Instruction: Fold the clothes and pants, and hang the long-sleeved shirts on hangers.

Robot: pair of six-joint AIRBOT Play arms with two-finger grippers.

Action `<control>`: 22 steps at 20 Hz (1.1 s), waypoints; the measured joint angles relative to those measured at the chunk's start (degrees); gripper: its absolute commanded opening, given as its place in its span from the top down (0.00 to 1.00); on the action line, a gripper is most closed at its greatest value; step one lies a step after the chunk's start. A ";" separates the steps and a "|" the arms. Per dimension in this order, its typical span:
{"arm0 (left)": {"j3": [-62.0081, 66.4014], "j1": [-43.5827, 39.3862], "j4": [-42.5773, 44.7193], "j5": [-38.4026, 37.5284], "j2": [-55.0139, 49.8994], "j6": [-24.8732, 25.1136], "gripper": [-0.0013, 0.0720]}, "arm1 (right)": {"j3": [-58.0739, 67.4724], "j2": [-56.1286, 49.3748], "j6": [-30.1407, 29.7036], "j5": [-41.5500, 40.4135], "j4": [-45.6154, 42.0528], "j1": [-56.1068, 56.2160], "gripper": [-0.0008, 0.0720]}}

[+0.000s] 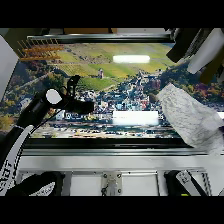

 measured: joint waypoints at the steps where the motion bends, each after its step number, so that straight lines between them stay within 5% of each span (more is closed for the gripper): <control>1: 0.00 0.00 0.00 0.26 0.00 0.00 0.95 | -2.05 0.76 0.22 2.71 -0.70 0.42 0.98; 8: 0.00 0.00 0.02 0.98 0.00 0.00 0.95 | -8.09 3.19 1.36 15.65 -9.81 8.09 0.97; 9: 0.00 0.00 0.02 1.01 0.00 0.00 0.95 | -8.28 3.65 1.86 16.37 -11.67 8.85 0.89; 11: 0.00 0.00 0.02 1.03 0.00 0.00 0.95 | -8.50 4.79 2.36 17.40 -15.47 9.70 0.12; 12: 0.00 0.00 0.02 1.03 0.00 -0.02 0.95 | -8.52 5.35 2.36 17.75 -17.05 9.94 0.05; 18: 0.00 0.00 0.04 1.05 0.00 -0.02 0.95 | -1.44 11.91 2.29 13.40 -21.64 11.58 0.05; 22: 0.00 0.00 0.04 1.18 0.00 -0.02 0.95 | 3.28 19.41 0.07 6.27 -16.17 18.84 0.05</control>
